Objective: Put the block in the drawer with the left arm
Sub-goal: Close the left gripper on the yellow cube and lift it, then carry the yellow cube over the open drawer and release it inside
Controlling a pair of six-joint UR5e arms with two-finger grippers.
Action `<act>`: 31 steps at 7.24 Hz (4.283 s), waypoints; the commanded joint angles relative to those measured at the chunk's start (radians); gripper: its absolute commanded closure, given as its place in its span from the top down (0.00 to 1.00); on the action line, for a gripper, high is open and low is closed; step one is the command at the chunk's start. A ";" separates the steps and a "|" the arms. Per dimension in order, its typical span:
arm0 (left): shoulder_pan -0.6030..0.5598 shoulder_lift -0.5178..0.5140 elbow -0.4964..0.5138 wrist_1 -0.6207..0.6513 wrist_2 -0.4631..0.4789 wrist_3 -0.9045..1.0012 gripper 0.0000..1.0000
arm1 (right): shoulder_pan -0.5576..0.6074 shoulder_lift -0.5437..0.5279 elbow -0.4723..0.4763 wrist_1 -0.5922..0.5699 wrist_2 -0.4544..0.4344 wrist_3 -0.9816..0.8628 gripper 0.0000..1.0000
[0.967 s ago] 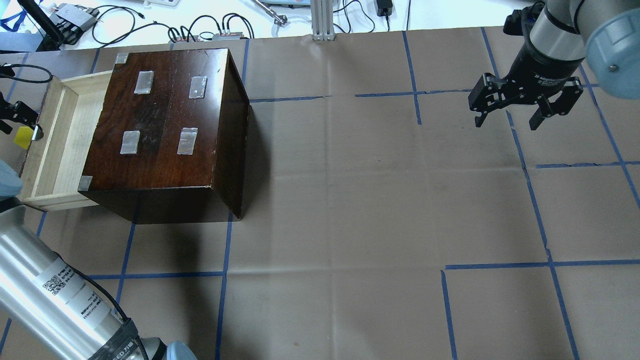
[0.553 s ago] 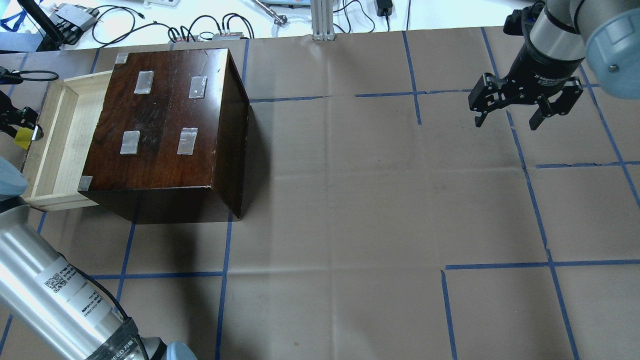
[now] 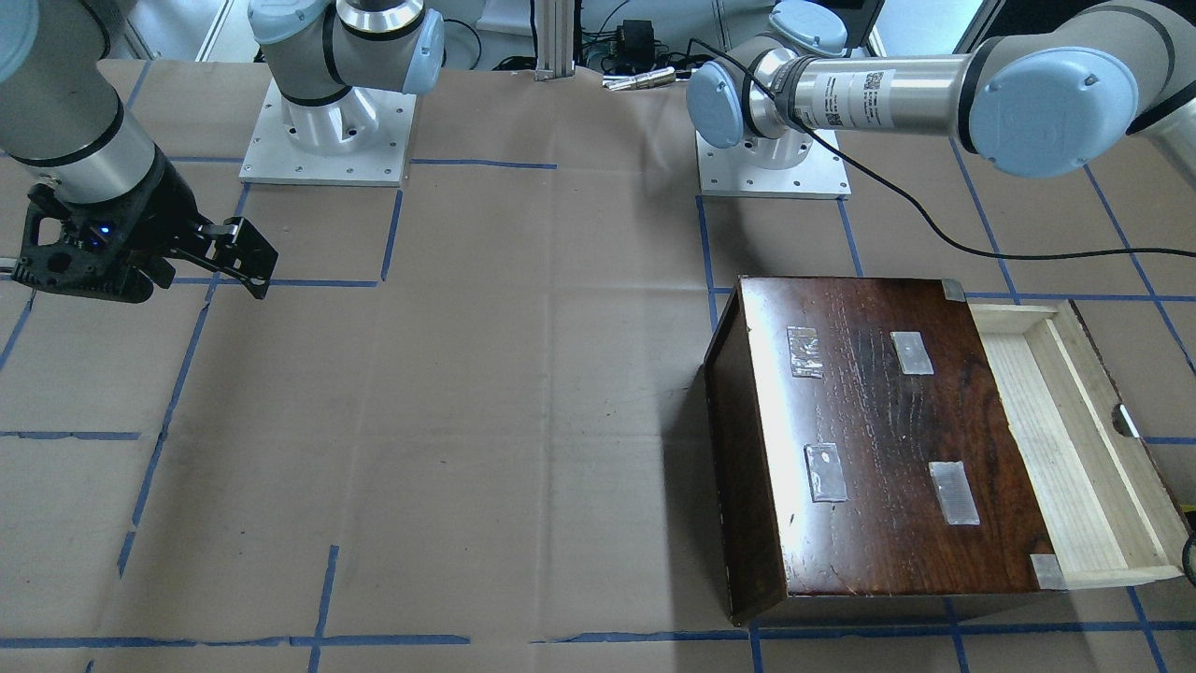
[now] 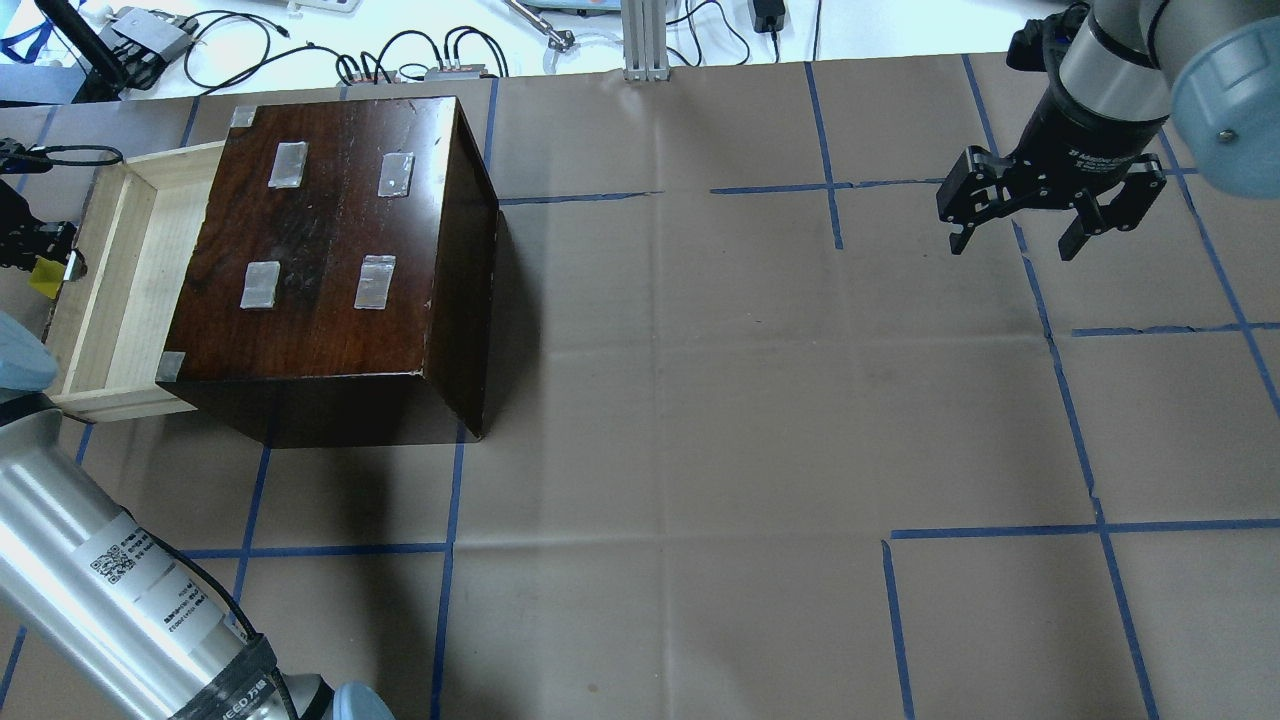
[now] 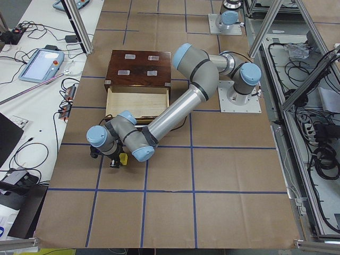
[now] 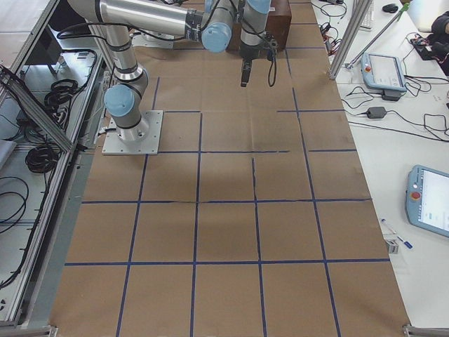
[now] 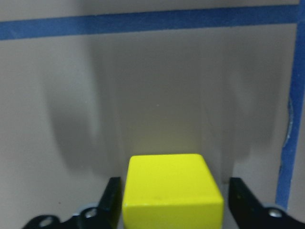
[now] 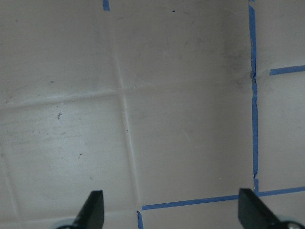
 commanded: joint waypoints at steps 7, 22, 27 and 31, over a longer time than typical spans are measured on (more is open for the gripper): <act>-0.108 0.415 -0.141 -0.369 -0.009 -0.204 0.00 | 0.000 0.000 0.000 0.000 0.000 0.000 1.00; -0.202 0.465 -0.486 -0.126 -0.086 -0.239 0.72 | 0.000 0.000 0.000 0.000 0.000 -0.001 1.00; -0.202 0.530 -0.470 -0.127 -0.079 -0.233 0.98 | 0.000 0.000 0.000 0.000 0.000 -0.001 1.00; -0.258 0.756 -0.535 -0.193 -0.072 -0.416 0.99 | 0.000 0.000 0.000 0.000 0.000 0.000 1.00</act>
